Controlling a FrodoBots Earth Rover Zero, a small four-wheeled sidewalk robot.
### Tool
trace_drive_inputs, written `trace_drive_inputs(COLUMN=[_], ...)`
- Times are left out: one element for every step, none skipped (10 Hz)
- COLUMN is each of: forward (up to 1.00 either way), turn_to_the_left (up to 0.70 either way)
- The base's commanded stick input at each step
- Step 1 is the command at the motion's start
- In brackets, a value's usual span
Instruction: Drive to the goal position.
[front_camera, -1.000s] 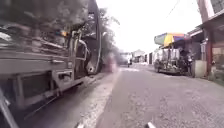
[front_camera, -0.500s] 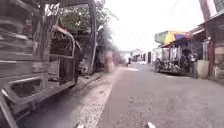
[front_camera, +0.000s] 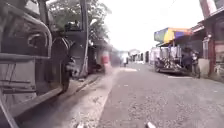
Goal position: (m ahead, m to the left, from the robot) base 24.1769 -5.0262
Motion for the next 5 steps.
trace_drive_inputs(forward=[0.7, 0.7, 0.7, 0.7, 0.7], turn_to_the_left=[-0.14, -0.14, -0.14, -0.14, -0.14])
